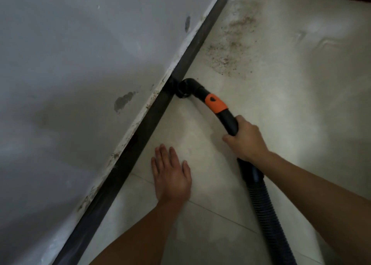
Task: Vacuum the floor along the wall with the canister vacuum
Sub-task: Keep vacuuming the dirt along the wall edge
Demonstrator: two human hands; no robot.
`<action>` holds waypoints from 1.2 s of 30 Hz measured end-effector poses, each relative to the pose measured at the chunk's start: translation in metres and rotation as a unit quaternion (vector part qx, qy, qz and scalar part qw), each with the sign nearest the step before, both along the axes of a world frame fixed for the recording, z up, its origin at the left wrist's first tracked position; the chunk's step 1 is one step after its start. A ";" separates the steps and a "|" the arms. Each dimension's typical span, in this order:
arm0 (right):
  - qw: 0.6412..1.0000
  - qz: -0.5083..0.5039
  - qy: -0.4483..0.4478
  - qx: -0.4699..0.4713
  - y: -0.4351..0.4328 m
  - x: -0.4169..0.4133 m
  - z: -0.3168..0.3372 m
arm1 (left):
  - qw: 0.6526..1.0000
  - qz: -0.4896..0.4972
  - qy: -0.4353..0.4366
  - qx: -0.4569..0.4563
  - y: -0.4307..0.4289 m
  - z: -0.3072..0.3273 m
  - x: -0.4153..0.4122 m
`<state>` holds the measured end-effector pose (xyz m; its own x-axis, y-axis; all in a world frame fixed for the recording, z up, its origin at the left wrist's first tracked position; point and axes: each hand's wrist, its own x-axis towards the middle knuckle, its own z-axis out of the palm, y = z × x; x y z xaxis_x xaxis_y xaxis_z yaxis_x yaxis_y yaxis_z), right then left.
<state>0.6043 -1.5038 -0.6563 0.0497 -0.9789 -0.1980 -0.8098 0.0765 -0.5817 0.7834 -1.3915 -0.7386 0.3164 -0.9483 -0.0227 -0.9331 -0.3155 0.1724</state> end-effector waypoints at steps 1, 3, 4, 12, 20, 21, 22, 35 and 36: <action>1.000 0.007 -0.002 0.005 0.012 -0.008 -0.002 | 1.000 -0.001 -0.001 -0.001 0.000 0.000 0.001; 1.000 -0.003 0.003 0.013 0.033 -0.034 -0.004 | 1.000 -0.005 0.003 -0.005 0.001 0.000 0.000; 1.000 -0.020 0.009 0.014 0.041 -0.049 -0.004 | 1.000 -0.008 0.006 -0.005 0.002 0.000 0.000; 0.952 -0.305 -0.012 -0.001 0.042 -0.163 0.006 | 0.999 -0.019 0.027 -0.018 0.002 0.008 -0.002; 0.943 -0.326 -0.066 -0.020 -0.031 -0.137 -0.010 | 1.000 -0.013 -0.002 -0.013 0.002 0.001 -0.002; 0.945 -0.319 -0.070 -0.020 -0.040 -0.132 -0.010 | 1.000 -0.012 -0.004 -0.013 0.001 0.000 -0.001; 0.948 -0.309 -0.072 -0.020 -0.045 -0.129 -0.009 | 1.000 -0.011 -0.003 -0.014 0.002 0.000 -0.002; 0.985 -0.174 -0.018 -0.015 -0.067 -0.100 -0.012 | 1.000 -0.006 -0.011 -0.008 0.001 0.000 -0.002; 0.988 -0.156 -0.018 -0.007 -0.070 -0.096 -0.013 | 1.000 -0.006 -0.013 -0.004 0.002 0.001 -0.002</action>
<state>0.5085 -1.5739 -0.6688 -0.2479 -0.9505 -0.1874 -0.7264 0.3104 -0.6132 0.7814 -1.3900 -0.7380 0.3050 -0.9523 -0.0065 -0.9412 -0.3025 0.1502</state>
